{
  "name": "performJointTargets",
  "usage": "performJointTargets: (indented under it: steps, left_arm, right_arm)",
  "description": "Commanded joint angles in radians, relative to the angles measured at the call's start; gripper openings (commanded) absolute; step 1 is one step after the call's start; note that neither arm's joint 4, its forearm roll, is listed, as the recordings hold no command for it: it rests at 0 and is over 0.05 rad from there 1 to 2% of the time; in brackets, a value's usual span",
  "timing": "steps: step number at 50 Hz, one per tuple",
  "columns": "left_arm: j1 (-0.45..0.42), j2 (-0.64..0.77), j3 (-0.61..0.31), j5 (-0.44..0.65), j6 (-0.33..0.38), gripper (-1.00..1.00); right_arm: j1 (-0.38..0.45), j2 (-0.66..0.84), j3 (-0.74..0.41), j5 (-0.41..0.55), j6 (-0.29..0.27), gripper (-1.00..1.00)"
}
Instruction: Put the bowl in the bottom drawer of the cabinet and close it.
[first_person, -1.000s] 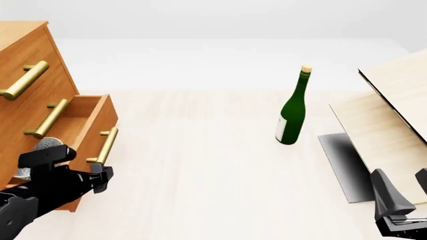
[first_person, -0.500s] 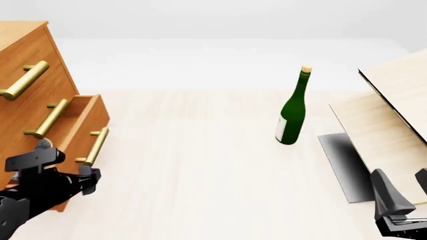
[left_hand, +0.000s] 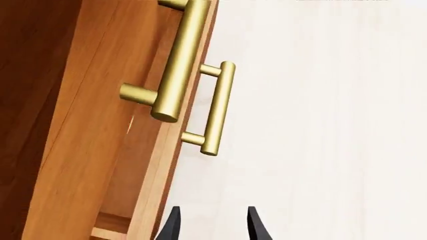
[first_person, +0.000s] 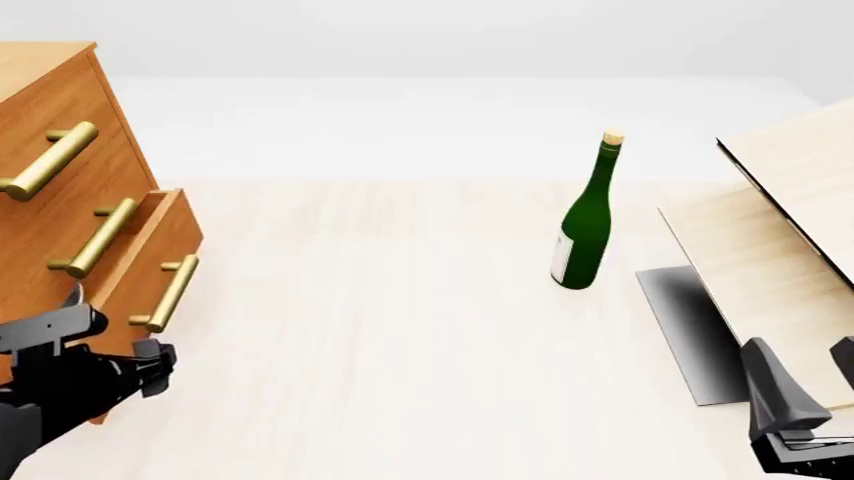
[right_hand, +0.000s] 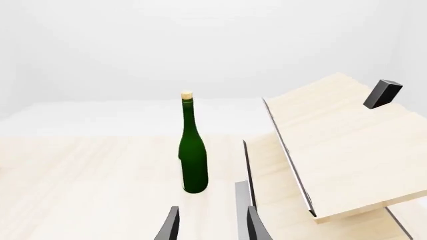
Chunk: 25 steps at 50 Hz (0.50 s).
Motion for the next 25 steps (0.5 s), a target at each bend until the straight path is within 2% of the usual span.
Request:
performJointTargets:
  steps: [1,11,17,25]
  left_arm:
    - [0.055,0.007,0.014,-0.013,0.023,1.0]
    - [0.078,0.018,-0.007,-0.028,0.025,1.0]
    - [0.11,0.023,-0.015,-0.057,0.07,1.0]
    - [0.145,0.078,-0.016,-0.111,0.095,1.0]
  right_arm:
    - [0.0,0.0,0.0,0.0,0.0,1.0]
    - [0.0,0.0,0.0,0.0,0.0,1.0]
    - [0.0,-0.001,0.0,0.0,0.0,1.0]
    - [0.0,0.0,0.0,0.0,0.0,1.0]
